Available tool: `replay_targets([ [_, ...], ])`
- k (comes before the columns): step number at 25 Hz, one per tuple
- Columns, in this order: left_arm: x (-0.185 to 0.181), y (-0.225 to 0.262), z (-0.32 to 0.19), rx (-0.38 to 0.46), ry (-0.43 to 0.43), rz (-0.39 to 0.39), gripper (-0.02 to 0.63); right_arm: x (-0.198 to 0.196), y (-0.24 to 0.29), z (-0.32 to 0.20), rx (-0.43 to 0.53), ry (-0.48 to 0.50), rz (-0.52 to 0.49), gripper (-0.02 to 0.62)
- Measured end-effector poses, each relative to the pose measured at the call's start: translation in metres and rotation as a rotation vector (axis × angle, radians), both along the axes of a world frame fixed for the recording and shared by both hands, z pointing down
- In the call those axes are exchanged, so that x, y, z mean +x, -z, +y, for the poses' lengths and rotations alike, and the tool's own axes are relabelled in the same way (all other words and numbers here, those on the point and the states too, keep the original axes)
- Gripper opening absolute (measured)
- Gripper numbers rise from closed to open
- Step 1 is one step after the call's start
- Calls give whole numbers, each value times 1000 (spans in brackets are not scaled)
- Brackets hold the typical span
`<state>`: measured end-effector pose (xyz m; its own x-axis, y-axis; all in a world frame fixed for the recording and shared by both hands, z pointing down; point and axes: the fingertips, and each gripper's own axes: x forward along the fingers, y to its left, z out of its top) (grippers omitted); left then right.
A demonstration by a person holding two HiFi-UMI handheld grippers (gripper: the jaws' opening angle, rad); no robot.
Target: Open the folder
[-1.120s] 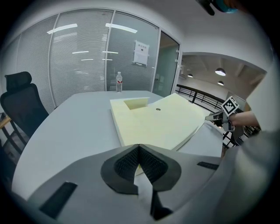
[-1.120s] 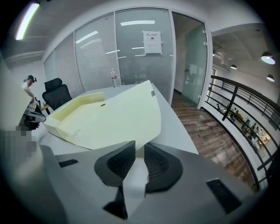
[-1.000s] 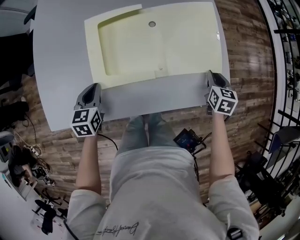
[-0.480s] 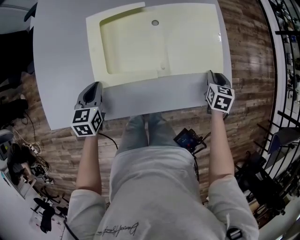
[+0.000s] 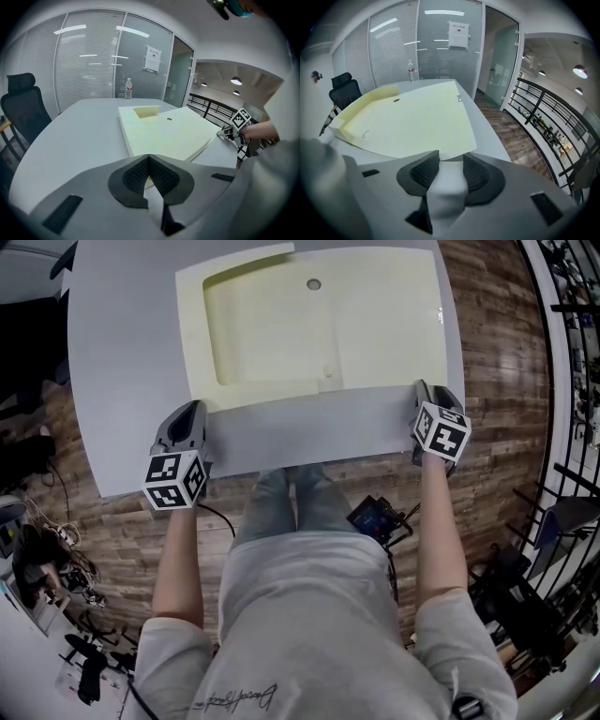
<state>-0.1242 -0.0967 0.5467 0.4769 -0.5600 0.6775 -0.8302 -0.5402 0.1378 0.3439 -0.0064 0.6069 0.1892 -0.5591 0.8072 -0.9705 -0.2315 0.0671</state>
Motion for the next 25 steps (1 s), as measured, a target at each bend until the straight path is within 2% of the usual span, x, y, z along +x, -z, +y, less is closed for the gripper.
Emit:
replay_targets([
  [3, -1, 0, 0, -1, 3, 1, 9, 2, 0, 0, -3, -17, 11, 173],
  [6, -1, 0, -1, -2, 4, 2, 9, 6, 0, 2, 15, -77, -25, 194],
  [9, -3, 0, -1, -2, 6, 1, 9, 11, -1, 4, 39, -125, -56, 245],
  [15, -2, -1, -2, -1, 9, 2, 9, 9, 1, 0, 24, -45, 19, 246],
  [18, -3, -1, -2, -4, 11, 4, 8, 6, 1, -2, 9, -12, 41, 220],
  [21, -4, -1, -2, -2, 17, 6, 9, -2, 3, -6, -22, 73, 102, 185],
  [25, -3, -1, -2, -3, 19, 7, 9, -19, 0, -11, -58, 169, 136, 52],
])
